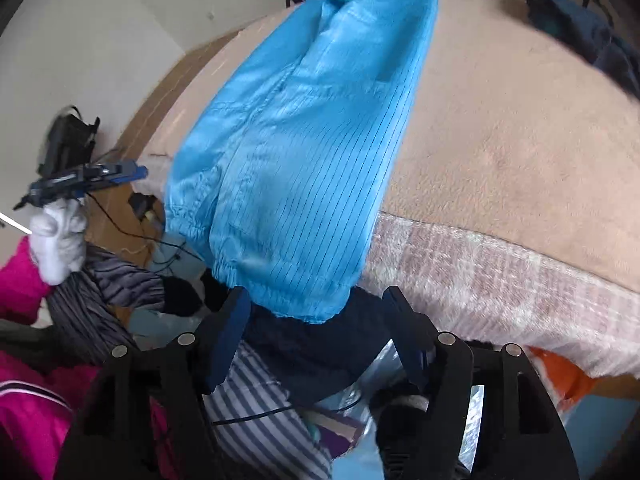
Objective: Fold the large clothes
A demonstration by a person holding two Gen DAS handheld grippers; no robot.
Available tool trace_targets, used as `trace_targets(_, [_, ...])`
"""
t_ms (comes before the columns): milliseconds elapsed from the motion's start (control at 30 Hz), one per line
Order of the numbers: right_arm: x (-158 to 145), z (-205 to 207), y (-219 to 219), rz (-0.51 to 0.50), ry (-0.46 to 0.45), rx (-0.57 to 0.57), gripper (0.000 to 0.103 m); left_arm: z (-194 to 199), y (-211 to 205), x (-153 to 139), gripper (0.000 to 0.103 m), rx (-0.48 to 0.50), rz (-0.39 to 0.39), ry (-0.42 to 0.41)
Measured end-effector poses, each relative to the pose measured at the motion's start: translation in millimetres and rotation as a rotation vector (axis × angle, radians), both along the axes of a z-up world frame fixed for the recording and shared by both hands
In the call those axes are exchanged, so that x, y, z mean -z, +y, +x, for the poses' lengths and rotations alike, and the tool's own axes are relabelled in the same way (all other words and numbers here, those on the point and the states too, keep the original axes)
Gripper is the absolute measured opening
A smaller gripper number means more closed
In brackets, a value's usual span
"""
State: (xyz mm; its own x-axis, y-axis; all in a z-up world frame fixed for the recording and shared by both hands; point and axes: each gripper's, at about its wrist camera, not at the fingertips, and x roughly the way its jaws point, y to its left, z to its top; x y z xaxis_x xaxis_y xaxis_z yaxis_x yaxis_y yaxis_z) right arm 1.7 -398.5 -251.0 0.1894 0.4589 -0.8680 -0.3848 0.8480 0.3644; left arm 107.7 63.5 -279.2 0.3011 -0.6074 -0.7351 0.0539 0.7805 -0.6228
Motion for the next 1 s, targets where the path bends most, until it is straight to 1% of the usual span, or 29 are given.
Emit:
trace_targets(33, [3.2,3.9,-1.2,0.005,0.014,0.001,0.069,4.4,2.0,7.9,0.059,-0.003,-0.011,0.026])
trace_targets(133, [17.3,20.5,2.3,0.023,0.066,0.014,0.069,11.2,1.9,26.0,0.059,0.012,-0.042,0.070])
trace_targets(200, [27.8,27.4,5.3,0.054,0.109,0.015,0.070,9.6,-5.8,25.5,0.067,0.019,-0.057,0.039])
trace_targets(233, [30.1,27.5,9.8,0.075,0.111,0.014,0.071,10.0,-11.2,24.2,0.067,0.026,-0.064,0.034])
trace_targets(300, [28.2,32.2,9.1,0.104,0.110,0.010,0.071,8.0,-13.3,24.1,0.067,0.046,-0.084,0.052])
trace_targets(367, [29.1,33.3,5.8,0.135,0.143,0.022,0.070,0.1,-10.0,21.2,0.067,0.060,-0.078,0.047])
trace_targets(433, [31.2,30.7,2.0,0.165,0.185,0.026,0.070,-7.5,-9.2,22.9,0.067,0.080,-0.101,0.070])
trace_targets(467, [32.7,28.1,2.0,0.176,0.202,0.014,0.070,-9.9,-10.0,25.5,0.067,0.083,-0.103,0.079])
trace_targets(533, [35.3,24.2,4.8,0.157,0.203,-0.001,0.070,-9.5,-13.6,31.9,0.067,0.083,-0.099,0.093])
trace_targets(600, [42.3,25.8,8.4,0.150,0.212,-0.006,0.070,-3.3,-18.1,42.3,0.067,0.075,-0.111,0.130])
trace_targets(700, [55.2,34.0,11.0,0.181,0.238,0.014,0.070,2.9,-27.0,55.9,0.067,0.063,-0.114,0.149])
trace_targets(733, [60.3,36.4,12.9,0.198,0.252,0.021,0.070,4.5,-30.0,61.7,0.067,0.062,-0.144,0.166])
trace_targets(767, [65.0,38.5,14.7,0.215,0.265,0.024,0.070,5.1,-34.1,66.0,0.066,0.070,-0.174,0.181])
trace_targets(800, [70.0,40.4,17.9,0.224,0.282,0.019,0.069,5.0,-38.1,68.0,0.060,0.082,-0.185,0.188])
trace_targets(833, [73.4,41.3,22.0,0.222,0.292,0.007,0.066,4.5,-43.0,68.2,0.056,0.100,-0.186,0.190])
trace_targets(867, [74.9,42.6,24.0,0.222,0.297,-0.009,0.061,3.4,-49.5,66.7,0.050,0.125,-0.183,0.185])
trace_targets(900, [75.4,42.6,27.2,0.223,0.301,-0.029,0.058,2.8,-52.7,65.3,0.046,0.138,-0.183,0.184])
trace_targets(967, [73.7,42.6,32.2,0.232,0.318,-0.071,0.038,0.9,-58.4,61.3,0.032,0.144,-0.186,0.198])
trace_targets(1000, [72.2,43.4,31.5,0.239,0.327,-0.081,0.032,0.5,-59.5,59.8,0.023,0.141,-0.199,0.212])
